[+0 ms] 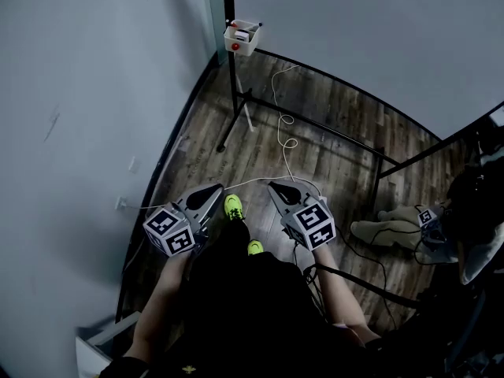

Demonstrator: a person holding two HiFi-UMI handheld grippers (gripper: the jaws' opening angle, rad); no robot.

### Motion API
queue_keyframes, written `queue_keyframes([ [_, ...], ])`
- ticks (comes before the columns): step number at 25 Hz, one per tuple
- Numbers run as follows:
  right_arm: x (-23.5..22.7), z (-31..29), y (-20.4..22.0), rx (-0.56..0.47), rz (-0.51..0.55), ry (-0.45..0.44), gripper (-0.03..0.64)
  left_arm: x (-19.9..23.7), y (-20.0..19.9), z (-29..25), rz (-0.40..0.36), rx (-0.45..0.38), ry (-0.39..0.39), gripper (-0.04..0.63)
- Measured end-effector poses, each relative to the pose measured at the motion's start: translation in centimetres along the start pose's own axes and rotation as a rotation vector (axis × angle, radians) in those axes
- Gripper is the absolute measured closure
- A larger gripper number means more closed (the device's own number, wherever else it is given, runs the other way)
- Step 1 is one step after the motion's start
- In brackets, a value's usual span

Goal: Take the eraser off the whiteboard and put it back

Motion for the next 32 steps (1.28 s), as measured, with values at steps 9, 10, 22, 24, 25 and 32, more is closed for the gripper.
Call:
queue_keyframes([
  [9, -4.1, -3.5, -3.1, -0.019, 0.02, 0.041, 0.6, 4.4, -3.1, -4.3, -0.032, -0.004, 0.031, 0.574],
  [10, -4.5, -4.1, -3.5, -0.02, 0.022, 0.043, 0.6, 5.0, -3.5, -4.8, -0.036, -0.005, 0.035, 0.574],
  [22, -8.9, -11.5, -7.2, 0.005, 0.02, 0.064, 0.6, 12.1, -8.1, -9.3, -0.044, 0.002, 0.075, 0.574],
  [24, -9.3, -12.1, -7.7, 0.009, 0.018, 0.075, 0.6, 13.0, -8.6, -9.5, -0.04, 0.003, 0.078, 0.574],
  [25, -9.7, -12.7, -7.9, 0.011, 0.018, 0.08, 0.6, 13.7, -8.8, -9.8, -0.037, 0.005, 0.082, 0.574],
  [32, -12.5, -18.2, -10.4, 0.03, 0.039, 0.103, 0.598, 18.9, -10.8, -11.8, -0.009, 0.011, 0.11, 0.574],
])
Point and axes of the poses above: the fingertips, and each gripper's own axes: z backward along the fingers, x to its left, y out of its underside, the point moved 3 cm from there along z, backward along the fingers
